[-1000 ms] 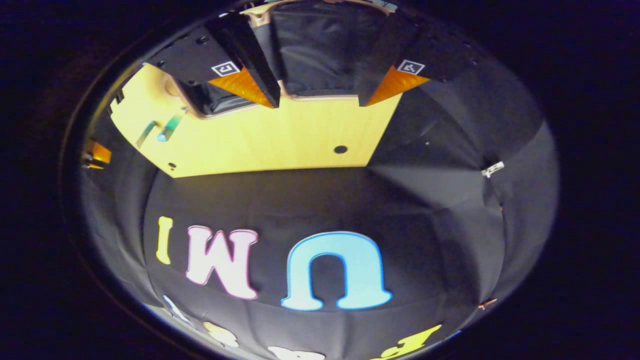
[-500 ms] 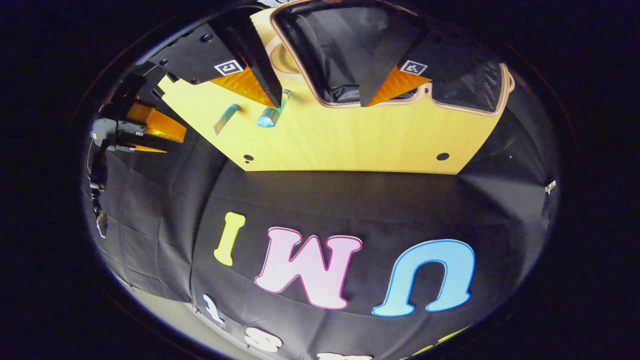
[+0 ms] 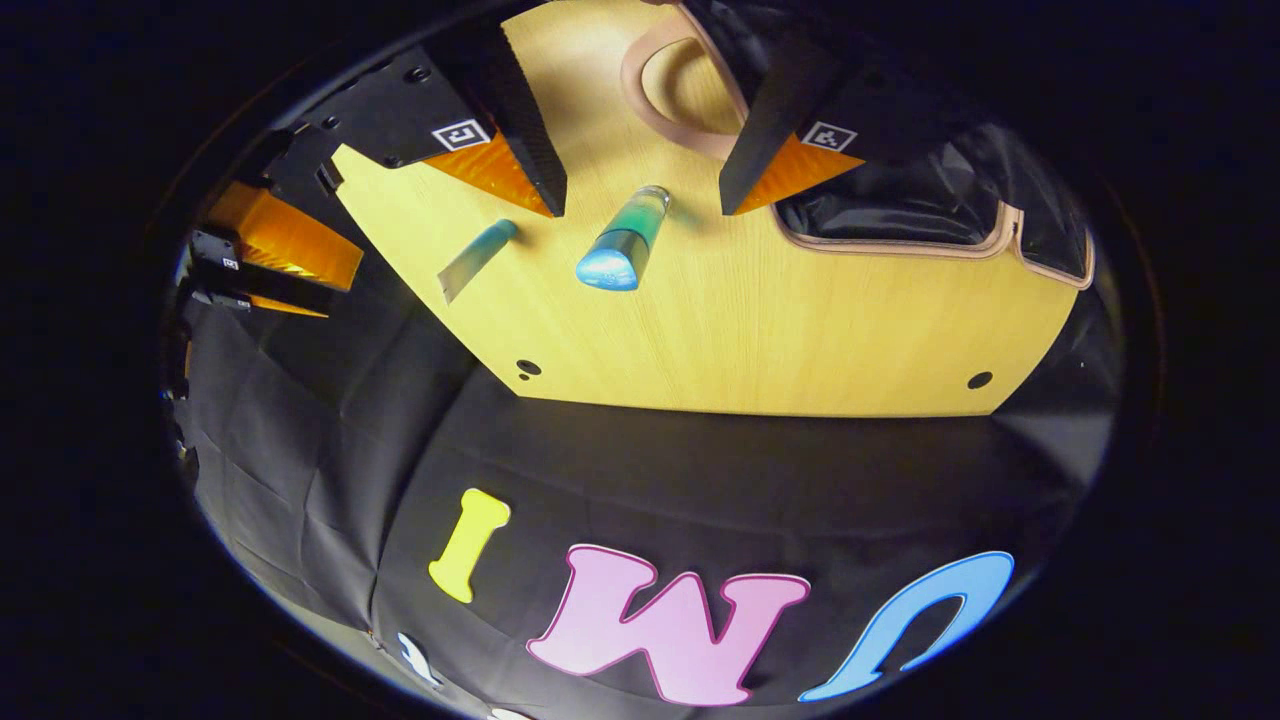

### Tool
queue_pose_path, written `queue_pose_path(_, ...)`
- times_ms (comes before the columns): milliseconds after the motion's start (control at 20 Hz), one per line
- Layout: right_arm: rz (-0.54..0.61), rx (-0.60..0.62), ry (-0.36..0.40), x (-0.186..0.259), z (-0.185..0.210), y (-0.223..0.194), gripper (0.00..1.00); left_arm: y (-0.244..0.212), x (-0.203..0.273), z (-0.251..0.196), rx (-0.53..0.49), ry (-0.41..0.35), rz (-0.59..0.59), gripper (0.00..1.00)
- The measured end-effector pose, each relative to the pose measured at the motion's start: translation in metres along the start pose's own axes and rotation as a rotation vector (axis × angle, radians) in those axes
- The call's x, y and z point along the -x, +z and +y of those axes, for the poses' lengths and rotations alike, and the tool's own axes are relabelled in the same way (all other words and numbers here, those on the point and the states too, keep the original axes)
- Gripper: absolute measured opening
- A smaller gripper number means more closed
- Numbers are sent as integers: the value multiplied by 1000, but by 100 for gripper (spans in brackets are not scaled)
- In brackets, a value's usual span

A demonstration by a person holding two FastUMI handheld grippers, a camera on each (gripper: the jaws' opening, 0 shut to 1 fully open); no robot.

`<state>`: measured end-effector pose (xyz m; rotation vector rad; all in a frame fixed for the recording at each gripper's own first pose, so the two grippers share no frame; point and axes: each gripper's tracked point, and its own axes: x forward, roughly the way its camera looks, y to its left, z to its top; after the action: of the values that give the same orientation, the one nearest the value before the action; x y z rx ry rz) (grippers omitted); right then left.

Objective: First open the suitcase, pack the skin care products into it, and then close the suitcase.

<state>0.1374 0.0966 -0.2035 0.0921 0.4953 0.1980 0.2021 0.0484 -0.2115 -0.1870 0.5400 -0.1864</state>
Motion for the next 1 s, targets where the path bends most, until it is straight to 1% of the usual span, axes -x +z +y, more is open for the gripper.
queue_pose_path(250,58,17,28,-20,-21,-17,97,-9,-58,-7,-45,46,61,97)
queue_pose_path(300,74,31,34,-31,-31,-20,97,-13,-74,-8,-49,55,74,97)
queue_pose_path(350,81,32,37,-36,-36,-21,92,-15,-84,-10,-48,54,82,97)
queue_pose_path(400,89,33,37,-42,-42,-25,92,-21,-98,-10,-35,52,103,97)
queue_pose_path(450,96,38,36,-47,-48,-29,97,-25,-108,-5,-22,65,120,97)
queue_pose_path(500,105,40,35,-51,-52,-32,92,-24,-114,-2,-18,76,121,97)
queue_pose_path(550,115,41,35,-56,-56,-37,97,-20,-116,1,-21,99,118,93)
queue_pose_path(600,128,42,33,-61,-59,-42,97,-21,-124,6,-29,119,119,81)
queue_pose_path(700,167,39,30,-72,-66,-58,97,-20,-125,8,-50,128,122,52)
queue_pose_path(750,202,23,21,-80,-70,-68,97,-22,-125,9,-51,139,132,52)
queue_pose_path(800,255,-7,12,-90,-74,-83,97,-24,-124,8,-50,152,140,55)
queue_pose_path(850,274,-23,9,-97,-75,-89,97,-25,-124,9,-50,158,144,55)
queue_pose_path(950,309,0,14,-115,-74,-103,97,-24,-124,8,-51,159,147,55)
queue_pose_path(1000,329,15,28,-129,-69,-113,97,-25,-124,9,-67,154,155,55)
